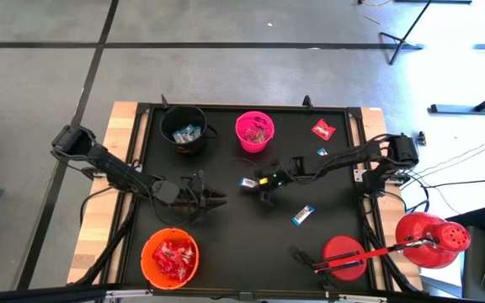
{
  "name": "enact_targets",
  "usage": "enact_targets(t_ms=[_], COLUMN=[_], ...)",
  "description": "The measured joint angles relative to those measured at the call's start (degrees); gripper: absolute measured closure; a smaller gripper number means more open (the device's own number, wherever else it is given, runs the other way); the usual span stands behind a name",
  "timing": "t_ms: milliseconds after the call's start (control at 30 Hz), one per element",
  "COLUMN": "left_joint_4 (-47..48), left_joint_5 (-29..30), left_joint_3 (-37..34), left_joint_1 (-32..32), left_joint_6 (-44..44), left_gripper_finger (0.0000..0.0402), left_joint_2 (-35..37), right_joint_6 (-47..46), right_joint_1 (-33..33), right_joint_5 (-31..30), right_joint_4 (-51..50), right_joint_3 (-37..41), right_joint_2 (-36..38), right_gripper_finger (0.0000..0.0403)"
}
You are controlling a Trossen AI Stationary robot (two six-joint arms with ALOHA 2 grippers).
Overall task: Organize candy in baskets
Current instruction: Put the white chocolate bar into the black bucket
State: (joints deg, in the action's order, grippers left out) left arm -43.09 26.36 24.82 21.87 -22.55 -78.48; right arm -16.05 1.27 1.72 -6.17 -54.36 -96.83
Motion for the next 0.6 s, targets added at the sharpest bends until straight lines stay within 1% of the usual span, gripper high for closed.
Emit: enact_targets(t_ms=[100,233,467,600], left_joint_4=[0.04,0.11,1.33,1.58], left_joint_5=[0.43,2.57,3.2,3.32], left_joint_3=[0.0,0.0,0.0,0.0], left_joint_1=[0.0,0.0,-1.01,-2.97], left_joint_6=[-0.02,-0.41,-1.62,-9.16], left_gripper_finger=[0.0303,0.0303,0.0303,0.0303], left_joint_2=[0.0,0.0,0.0,0.0], right_joint_6=[0.77,2.33,6.09,8.62], right_joint_1=[1.91,4.41,8.77,10.92], right_joint_5=[0.0,-0.06,-3.13,-6.2], right_joint_4=[0.03,0.19,0.19,0.23], right_joint_3=[-1.65,-4.37,-9.0,-11.0], right_joint_2=[0.08,0.08,0.13,0.15], right_gripper_finger=[0.0312,0.0306,0.0307,0.0306])
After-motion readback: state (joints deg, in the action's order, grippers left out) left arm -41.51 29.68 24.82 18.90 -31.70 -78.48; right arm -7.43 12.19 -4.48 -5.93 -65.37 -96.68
